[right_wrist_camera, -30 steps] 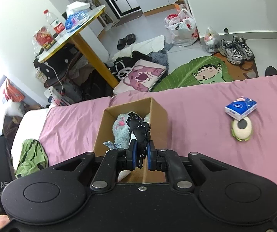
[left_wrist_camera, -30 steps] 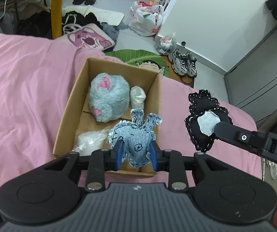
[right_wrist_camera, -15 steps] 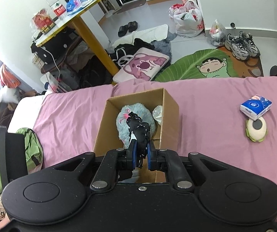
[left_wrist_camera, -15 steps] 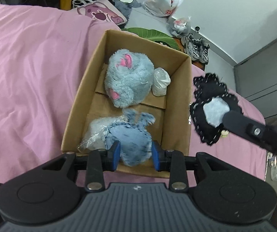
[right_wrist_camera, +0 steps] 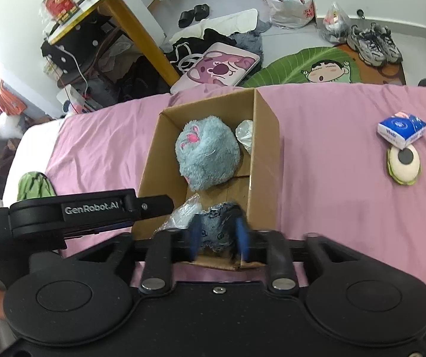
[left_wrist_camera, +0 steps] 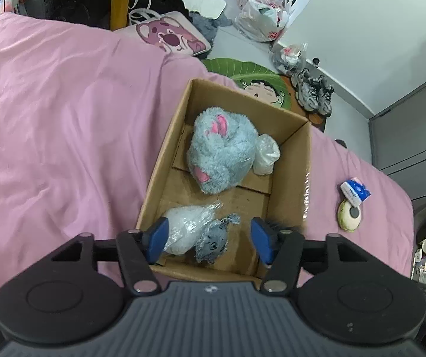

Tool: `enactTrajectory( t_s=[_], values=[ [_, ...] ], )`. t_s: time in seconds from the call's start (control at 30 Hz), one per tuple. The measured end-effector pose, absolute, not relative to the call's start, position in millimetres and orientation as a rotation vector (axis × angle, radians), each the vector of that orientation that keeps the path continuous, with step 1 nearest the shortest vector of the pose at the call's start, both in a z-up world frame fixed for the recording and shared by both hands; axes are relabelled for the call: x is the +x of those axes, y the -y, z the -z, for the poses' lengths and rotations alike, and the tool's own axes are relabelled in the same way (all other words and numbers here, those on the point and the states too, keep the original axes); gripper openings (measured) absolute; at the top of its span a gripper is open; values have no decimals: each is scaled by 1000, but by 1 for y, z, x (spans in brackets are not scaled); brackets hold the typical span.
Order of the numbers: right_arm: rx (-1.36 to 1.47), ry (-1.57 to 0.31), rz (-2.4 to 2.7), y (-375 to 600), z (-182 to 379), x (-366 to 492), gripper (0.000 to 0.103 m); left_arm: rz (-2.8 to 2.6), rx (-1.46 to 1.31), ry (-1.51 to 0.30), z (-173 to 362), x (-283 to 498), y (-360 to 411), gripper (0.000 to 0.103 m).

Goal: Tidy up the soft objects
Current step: 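Open both tools to drop the denim plush and lace pad into the box, then move both tools toward the blue tissue pack and green-white round plush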

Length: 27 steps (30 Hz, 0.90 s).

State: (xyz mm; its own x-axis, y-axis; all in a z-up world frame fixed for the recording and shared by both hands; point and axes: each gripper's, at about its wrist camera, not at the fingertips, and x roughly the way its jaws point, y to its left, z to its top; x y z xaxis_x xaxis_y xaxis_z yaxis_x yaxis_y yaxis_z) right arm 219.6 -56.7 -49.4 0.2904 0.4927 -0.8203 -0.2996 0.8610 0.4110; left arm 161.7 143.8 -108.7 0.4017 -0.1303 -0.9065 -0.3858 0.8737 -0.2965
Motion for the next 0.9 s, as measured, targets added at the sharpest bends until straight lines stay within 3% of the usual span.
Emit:
enactTrajectory(
  t_s=[0.1,0.3,0.7,0.9],
  values=[
    [197,-1142,-520,69,43,220,45,-161,-500,-1152,104,163,-139,79],
    [213,-1127,-479,98,43,227,57,-152,-460,-1169,98,167,-124,92],
    [231,-1052,-432,154,37,235,88,-143,-392,-1148,83,174,-85,102],
    [256,-1026,-413,182,39,244,92,-108,-364,-1109,72,181,-58,102]
  ],
)
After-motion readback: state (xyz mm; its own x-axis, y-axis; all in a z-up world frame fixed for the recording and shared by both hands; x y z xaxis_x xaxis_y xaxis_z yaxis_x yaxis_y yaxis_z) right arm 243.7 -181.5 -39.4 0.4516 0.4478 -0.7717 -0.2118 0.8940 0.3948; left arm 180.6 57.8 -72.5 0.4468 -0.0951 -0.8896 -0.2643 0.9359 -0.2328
